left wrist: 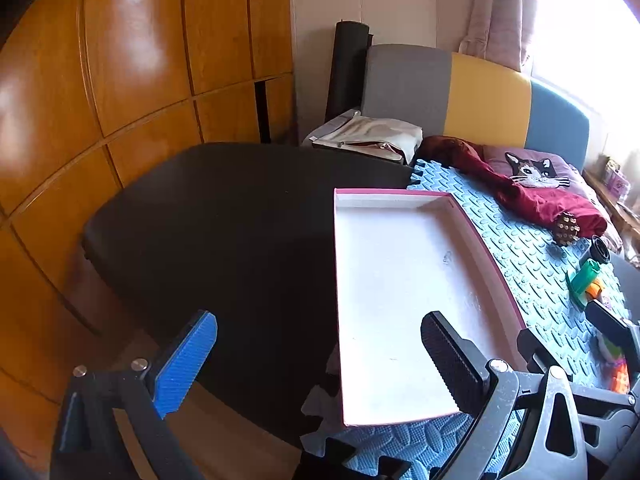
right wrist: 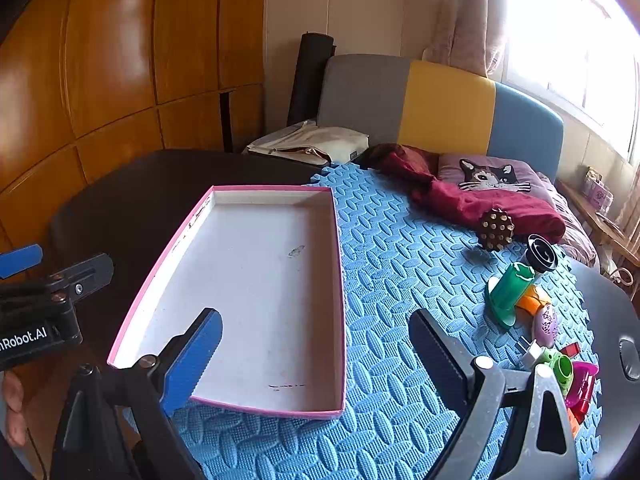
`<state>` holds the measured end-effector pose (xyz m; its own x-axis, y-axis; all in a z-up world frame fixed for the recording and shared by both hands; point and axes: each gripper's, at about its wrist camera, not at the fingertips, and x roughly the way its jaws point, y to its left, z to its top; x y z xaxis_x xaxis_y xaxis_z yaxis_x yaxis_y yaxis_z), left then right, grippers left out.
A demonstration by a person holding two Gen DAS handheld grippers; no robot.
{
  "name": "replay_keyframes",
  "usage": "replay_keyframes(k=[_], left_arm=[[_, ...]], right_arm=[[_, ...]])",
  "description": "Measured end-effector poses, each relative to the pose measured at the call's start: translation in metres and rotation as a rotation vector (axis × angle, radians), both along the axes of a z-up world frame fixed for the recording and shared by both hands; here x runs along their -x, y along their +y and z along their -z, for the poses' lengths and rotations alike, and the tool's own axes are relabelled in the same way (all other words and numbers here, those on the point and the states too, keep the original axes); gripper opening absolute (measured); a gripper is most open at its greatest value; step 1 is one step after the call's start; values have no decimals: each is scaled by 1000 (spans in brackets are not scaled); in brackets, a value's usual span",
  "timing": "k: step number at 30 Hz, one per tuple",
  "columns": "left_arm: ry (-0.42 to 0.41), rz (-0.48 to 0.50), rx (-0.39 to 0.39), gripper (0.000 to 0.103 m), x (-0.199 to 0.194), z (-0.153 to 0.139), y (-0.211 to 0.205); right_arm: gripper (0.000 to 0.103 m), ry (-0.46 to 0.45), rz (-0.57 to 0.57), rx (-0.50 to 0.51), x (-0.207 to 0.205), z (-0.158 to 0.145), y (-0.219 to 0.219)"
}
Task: Organize rigid objects
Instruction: 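Move both tools over the toys beside the white pink-rimmed tray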
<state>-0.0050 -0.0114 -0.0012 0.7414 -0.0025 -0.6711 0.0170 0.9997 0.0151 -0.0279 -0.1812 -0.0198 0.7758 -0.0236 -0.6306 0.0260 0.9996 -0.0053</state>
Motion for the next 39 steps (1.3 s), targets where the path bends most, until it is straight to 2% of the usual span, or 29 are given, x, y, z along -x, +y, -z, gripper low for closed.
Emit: replay_keyframes(k=[8, 14, 26, 30, 36, 38, 39], left_arm=[[-33, 58, -73, 103, 4, -4, -15], [-50, 115, -113, 103, 7, -6, -31], [-37, 182, -144, 103, 7, -4, -52], [-35, 204, -151, 103, 7, -3, -60], [-23, 244, -155, 103, 3, -1, -74], [-7, 277, -133, 103, 1, 1, -80], [14, 305, -96, 103, -1, 2, -82]], right_arm=[[96, 2, 39, 0, 1, -2, -19], [96, 5, 112, -3, 5, -6, -53], [96, -36, 268, -2, 20, -26, -133], [96, -54, 316, -33, 30, -33, -162], [96, -71, 383, -147, 48, -39, -220], [96, -75, 404, -190, 53, -37, -241], [96, -74, 421, -207, 54, -34, -252]])
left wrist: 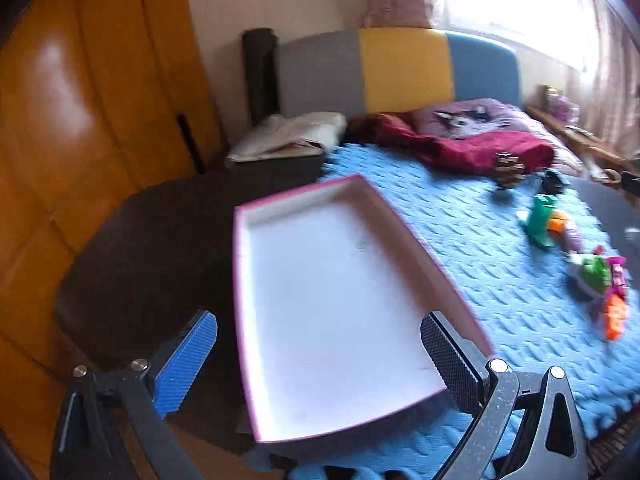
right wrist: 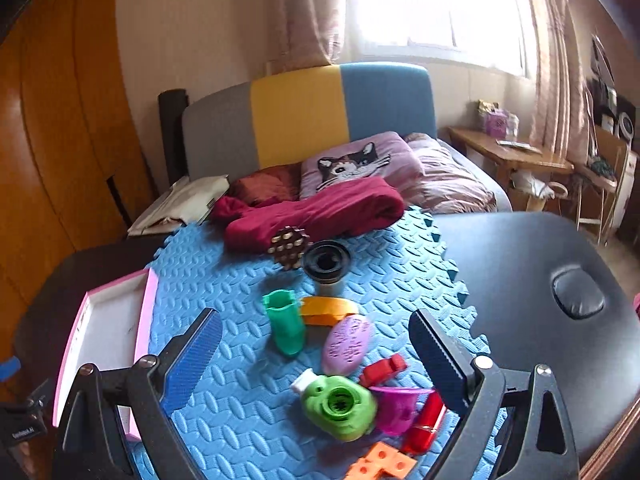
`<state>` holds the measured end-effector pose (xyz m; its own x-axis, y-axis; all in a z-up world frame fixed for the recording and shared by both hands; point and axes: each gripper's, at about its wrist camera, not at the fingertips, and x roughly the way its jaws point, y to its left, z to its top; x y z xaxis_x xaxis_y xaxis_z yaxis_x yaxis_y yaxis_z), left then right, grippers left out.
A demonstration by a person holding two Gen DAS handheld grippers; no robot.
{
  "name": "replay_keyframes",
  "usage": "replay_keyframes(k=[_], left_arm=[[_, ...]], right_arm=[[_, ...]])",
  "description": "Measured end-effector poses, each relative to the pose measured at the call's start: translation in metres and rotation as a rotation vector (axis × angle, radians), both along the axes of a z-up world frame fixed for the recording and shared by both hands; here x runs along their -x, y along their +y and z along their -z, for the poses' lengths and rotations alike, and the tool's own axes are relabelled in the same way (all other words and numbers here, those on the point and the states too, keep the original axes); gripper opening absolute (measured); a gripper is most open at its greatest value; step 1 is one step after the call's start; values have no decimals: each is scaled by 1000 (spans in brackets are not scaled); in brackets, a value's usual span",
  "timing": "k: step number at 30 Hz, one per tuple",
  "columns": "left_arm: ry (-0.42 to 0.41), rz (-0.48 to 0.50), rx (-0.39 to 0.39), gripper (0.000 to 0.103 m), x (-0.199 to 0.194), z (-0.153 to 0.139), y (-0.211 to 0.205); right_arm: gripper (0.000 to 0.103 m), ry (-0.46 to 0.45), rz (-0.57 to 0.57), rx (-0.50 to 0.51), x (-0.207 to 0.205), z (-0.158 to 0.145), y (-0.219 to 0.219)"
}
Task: Organize rigid objects
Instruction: 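Move both tools over the toys beside the white pink-rimmed tray, then grasp the brown spiky ball with the left tool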
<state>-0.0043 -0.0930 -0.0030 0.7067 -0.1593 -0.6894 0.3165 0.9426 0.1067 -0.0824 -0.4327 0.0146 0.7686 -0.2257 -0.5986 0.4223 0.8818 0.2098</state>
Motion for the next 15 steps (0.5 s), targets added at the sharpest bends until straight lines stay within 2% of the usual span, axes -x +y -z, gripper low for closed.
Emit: replay_keyframes(k=[3, 5, 9, 12, 15], left_arm=[[61, 40, 102, 103, -6, 0, -3], [85, 54, 131, 103, -9, 0, -9], [130, 84, 133, 103, -22, -1, -34], [172, 100, 129, 102, -35, 2, -51], [231, 111, 163, 100, -53, 3, -68]], right_arm=[[96, 0, 66, -66, 4, 13, -35], [96, 3, 116, -86, 8, 24, -52], [96, -5, 190, -164, 17, 42, -76], [96, -28, 201, -175, 20, 41, -79], [96, -26, 184, -212, 19, 45, -81]])
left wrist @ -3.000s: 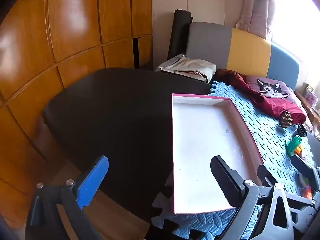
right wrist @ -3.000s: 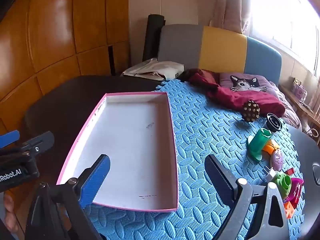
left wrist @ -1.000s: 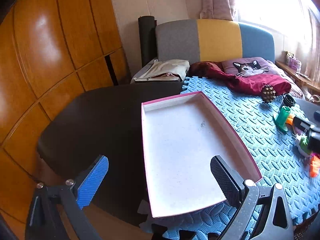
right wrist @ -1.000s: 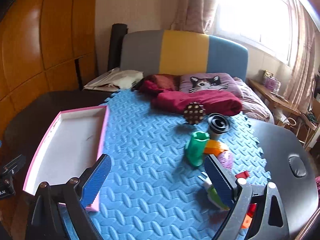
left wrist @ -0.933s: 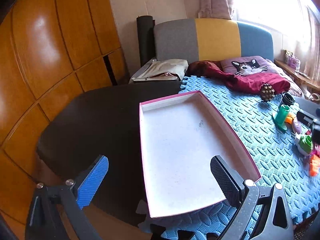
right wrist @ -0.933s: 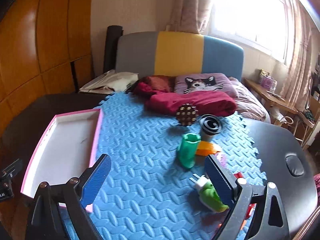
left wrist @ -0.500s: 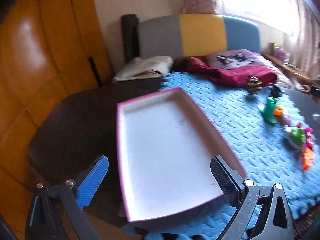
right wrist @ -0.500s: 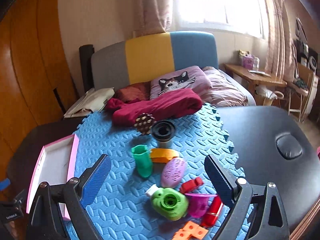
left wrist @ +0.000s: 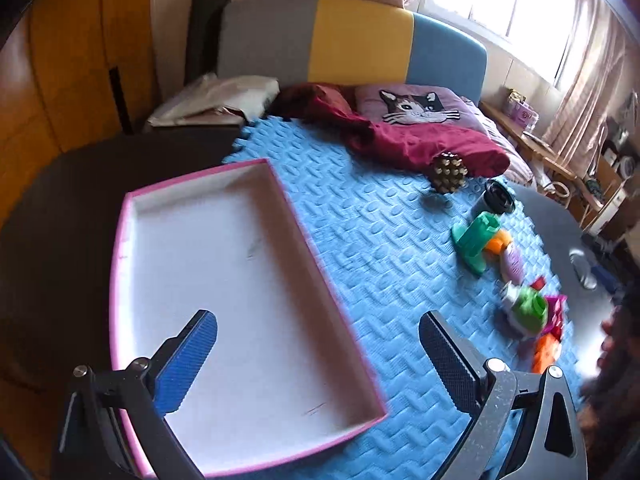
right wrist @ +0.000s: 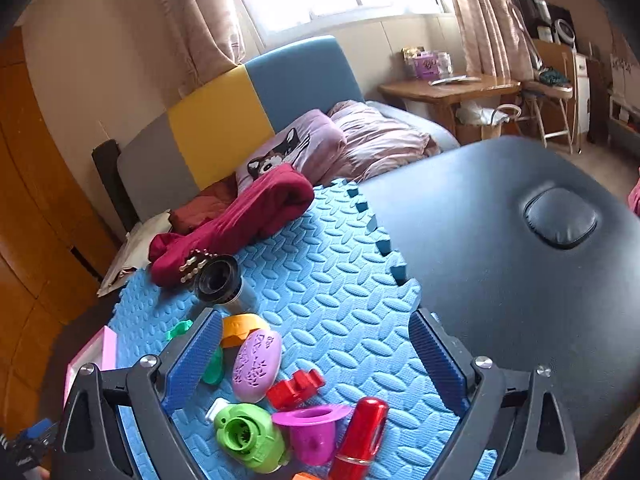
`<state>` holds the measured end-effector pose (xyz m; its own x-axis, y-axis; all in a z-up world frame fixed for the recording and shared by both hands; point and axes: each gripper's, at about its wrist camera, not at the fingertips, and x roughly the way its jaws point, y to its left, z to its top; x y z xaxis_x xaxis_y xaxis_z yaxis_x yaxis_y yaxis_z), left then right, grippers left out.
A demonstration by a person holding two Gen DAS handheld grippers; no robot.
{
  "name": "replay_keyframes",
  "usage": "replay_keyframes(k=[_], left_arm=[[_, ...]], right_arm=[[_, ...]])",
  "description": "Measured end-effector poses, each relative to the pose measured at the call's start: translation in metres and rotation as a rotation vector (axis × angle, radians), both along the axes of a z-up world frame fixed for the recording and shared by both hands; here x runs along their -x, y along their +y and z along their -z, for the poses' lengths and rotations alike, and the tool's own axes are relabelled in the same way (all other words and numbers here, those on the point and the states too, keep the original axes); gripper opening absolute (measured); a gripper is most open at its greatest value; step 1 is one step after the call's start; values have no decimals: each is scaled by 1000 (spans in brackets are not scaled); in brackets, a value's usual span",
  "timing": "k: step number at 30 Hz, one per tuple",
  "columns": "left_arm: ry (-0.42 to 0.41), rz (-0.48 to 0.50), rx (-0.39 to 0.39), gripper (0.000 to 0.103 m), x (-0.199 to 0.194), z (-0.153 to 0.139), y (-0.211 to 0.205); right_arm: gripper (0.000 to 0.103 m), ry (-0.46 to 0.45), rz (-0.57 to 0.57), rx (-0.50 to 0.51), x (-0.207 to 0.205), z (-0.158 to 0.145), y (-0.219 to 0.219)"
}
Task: Organize rigid objects
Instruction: 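Grasp the brown spiky ball with the left tool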
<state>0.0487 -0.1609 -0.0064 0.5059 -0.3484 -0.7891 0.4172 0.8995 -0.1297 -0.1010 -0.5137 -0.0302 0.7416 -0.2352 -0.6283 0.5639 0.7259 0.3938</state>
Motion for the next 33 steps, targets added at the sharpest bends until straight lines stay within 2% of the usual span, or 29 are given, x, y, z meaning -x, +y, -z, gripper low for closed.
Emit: replay_keyframes(k=[3, 8, 16, 21, 27, 29, 30, 32, 33], left_arm=[[42, 15, 34, 100, -17, -2, -21], [21, 59, 8, 100, -43, -8, -69], [63, 145, 55, 97, -90, -15, -157], [104, 168, 54, 97, -122, -4, -210], [141, 160, 46, 96, -154, 18, -245], [154, 170, 52, 91, -161, 26, -255], [164, 174, 46, 81, -164, 32, -259], [234, 207, 63, 65, -171, 48, -267], [273, 228, 79, 63, -172, 54, -270]], right_arm=[[96, -3, -12, -8, -2, 0, 1], [96, -2, -36, -8, -5, 0, 4], [96, -13, -47, -20, -6, 0, 3], [96, -4, -64, -28, -10, 2, 3], [96, 8, -85, -40, -14, 6, 4], [96, 8, -85, -48, -15, 7, 3], [96, 7, -83, -51, -14, 8, 2], [96, 4, -79, -56, -14, 8, 1], [96, 5, -77, -59, -14, 8, 0]])
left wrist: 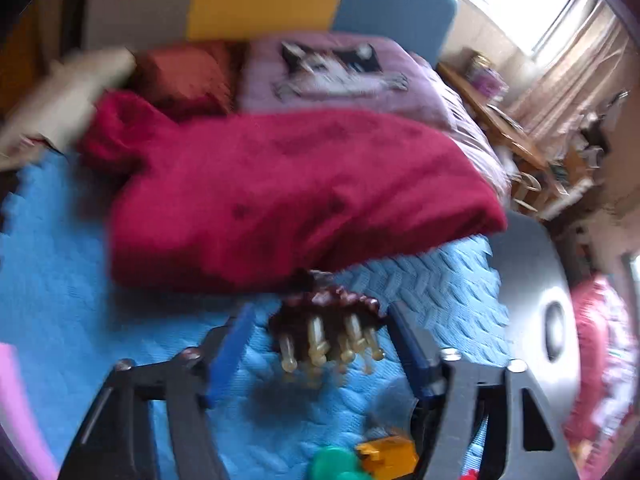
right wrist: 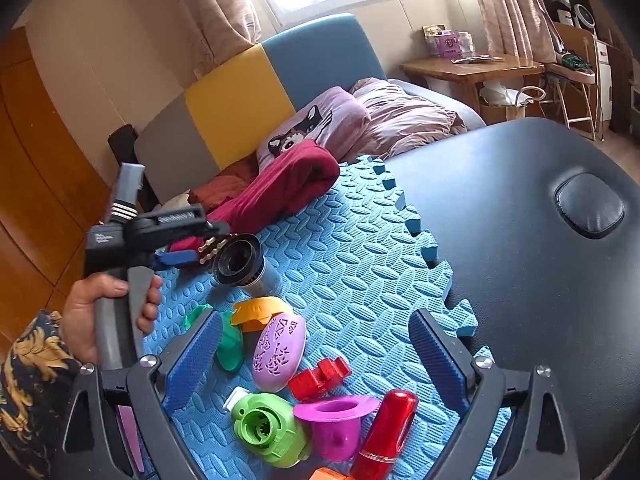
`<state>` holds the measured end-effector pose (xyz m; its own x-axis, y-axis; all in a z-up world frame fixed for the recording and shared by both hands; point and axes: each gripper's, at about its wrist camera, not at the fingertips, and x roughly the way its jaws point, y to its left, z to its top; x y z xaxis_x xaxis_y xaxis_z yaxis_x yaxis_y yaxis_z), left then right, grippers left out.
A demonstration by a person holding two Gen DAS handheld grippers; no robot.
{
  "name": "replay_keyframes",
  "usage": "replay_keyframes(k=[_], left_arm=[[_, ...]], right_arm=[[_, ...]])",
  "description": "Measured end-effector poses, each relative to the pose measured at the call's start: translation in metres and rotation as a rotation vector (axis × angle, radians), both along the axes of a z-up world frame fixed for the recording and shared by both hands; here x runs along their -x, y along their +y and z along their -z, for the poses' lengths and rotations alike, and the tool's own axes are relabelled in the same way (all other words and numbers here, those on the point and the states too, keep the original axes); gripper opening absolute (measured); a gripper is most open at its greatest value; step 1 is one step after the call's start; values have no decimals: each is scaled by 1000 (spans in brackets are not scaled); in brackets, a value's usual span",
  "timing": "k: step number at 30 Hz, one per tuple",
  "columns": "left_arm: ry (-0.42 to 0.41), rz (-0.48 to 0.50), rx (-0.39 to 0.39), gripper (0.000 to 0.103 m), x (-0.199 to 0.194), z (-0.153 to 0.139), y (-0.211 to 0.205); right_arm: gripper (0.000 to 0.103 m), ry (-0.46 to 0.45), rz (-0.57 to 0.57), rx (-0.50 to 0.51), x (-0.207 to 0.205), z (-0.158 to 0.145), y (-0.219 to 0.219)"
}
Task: Organize rigid objects
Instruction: 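Grasp the brown spiky ball with the left tool, then move spiky ball into tray with left tool while right tool grasps orange blocks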
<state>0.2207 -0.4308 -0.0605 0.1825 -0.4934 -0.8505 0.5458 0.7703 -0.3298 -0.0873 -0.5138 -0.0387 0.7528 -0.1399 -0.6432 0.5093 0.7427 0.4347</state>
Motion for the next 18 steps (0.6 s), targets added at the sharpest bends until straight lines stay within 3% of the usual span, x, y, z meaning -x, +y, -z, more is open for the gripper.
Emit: replay_keyframes(k=[5, 13, 18], left_arm=[[18, -4, 66, 59, 3, 4, 9], [7, -45, 104, 58, 5, -8, 46], [-67, -35, 84, 58, 28, -27, 73]], right_arm=[[95, 2, 13, -4, 1, 1, -2], [90, 10, 40, 2, 3, 2, -5], [90, 4, 59, -26, 7, 4, -10]])
